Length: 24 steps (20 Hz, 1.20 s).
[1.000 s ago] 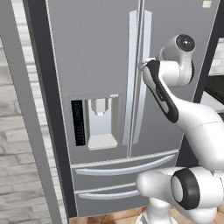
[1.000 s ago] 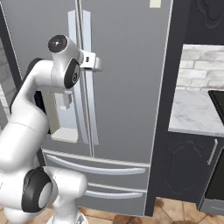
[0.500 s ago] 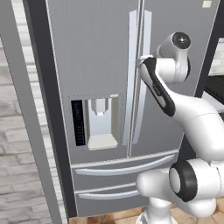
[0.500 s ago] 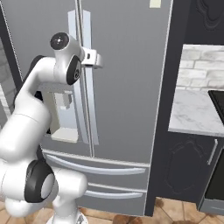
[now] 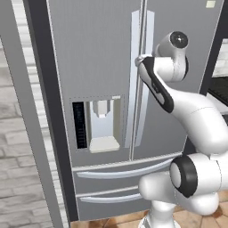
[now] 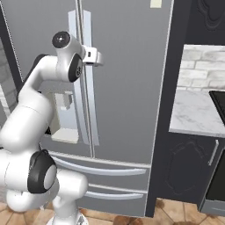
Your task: Open the fridge, grab two sodas, and place both sodas inside the bowl with ice on the dining counter.
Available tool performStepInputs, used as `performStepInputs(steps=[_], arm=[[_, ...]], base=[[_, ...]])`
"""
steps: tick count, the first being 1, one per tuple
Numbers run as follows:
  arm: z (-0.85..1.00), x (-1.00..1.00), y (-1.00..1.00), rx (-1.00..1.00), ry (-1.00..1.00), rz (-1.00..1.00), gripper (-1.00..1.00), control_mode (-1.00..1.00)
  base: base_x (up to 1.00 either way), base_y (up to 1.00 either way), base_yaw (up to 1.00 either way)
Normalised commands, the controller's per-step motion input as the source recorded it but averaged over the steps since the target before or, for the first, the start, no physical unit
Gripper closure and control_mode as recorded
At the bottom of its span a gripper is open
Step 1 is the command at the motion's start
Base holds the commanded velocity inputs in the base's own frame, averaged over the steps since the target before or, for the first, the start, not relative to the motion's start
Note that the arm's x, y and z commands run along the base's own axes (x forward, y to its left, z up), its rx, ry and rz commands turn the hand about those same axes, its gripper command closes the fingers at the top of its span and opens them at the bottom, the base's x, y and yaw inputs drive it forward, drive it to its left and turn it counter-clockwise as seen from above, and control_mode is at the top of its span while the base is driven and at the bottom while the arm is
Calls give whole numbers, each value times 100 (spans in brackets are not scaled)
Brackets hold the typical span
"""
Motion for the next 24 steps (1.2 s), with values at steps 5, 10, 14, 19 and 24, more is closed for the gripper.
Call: performStepInputs(steps=[5, 10, 14, 19, 24], arm=[[0, 28, 0, 0, -4, 0, -100, -100], [0, 27, 0, 0, -3, 0, -100, -100], [0, 26, 0, 0, -2, 0, -100, -100], [0, 31, 0, 0, -1, 0, -100, -100], [0, 36, 0, 0, 0, 0, -100, -100]], base=[[0, 0, 0], [0, 0, 0], [0, 0, 0], [0, 0, 0], [0, 0, 0]])
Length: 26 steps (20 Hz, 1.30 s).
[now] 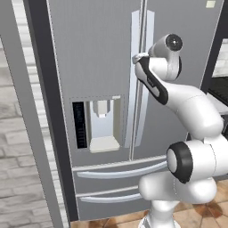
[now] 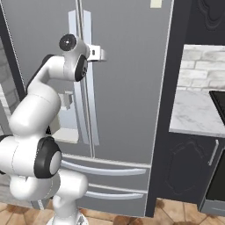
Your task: Open the fridge, grab two sodas, and place both sodas inside the bowl with ice on the dining counter.
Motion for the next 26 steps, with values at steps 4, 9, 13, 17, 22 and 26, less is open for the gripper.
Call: performStepInputs(steps=[4, 9, 13, 17, 22, 26], arm=[[0, 36, 0, 0, 0, 0, -100, -100], [0, 37, 2, 0, 0, 0, 100, -100], [0, 39, 0, 0, 0, 0, 100, -100], [0, 21, 0, 0, 0, 0, 100, -100], [7, -32, -6, -1, -3, -3, 100, -100], [24, -77, -21, 0, -2, -8, 100, -100]], base=[[0, 0, 0], [0, 0, 0], [0, 0, 0], [0, 0, 0], [0, 0, 0], [0, 0, 0]])
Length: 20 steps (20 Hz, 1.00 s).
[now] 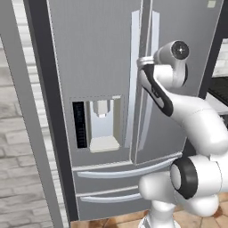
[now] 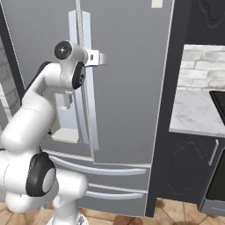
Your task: Open the fridge, grab two sodas, and place both sodas inside the bowl with ice on the dining counter.
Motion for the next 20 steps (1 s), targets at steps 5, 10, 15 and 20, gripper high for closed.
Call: performStepInputs(steps=[5, 10, 15, 20], arm=[[31, -88, -33, 0, 0, -9, 100, -100], [28, -88, -41, 0, 0, -6, 100, -100], [7, -82, -41, 0, 0, -6, 100, -100], [-18, -74, -13, 0, 2, -6, -100, -100]], base=[[0, 0, 0], [0, 0, 0], [0, 0, 0], [0, 0, 0]])
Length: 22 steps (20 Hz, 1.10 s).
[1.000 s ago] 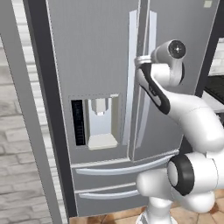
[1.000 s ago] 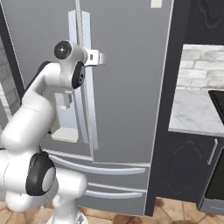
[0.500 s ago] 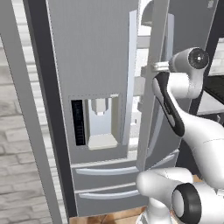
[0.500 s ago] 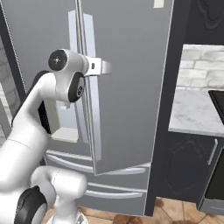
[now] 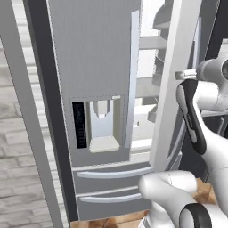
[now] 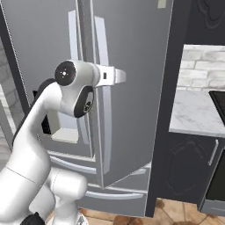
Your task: Open the fridge, grab two sodas, and place both sodas inside the bowl with ice on the dining counter.
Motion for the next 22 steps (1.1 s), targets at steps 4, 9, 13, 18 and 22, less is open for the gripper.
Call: performStepInputs(steps=[4, 9, 13, 18, 22], arm=[[-1, -84, 0, -1, -2, -1, -100, -100], [39, -100, 6, -4, -8, 0, -100, -100], [60, -99, 20, -7, -9, 0, -100, -100], [62, -46, 56, -14, 1, 0, -100, -100], [34, 20, 96, -20, 18, 0, -100, -100]], base=[[0, 0, 0], [0, 0, 0], [0, 0, 0], [0, 0, 0], [0, 0, 0]])
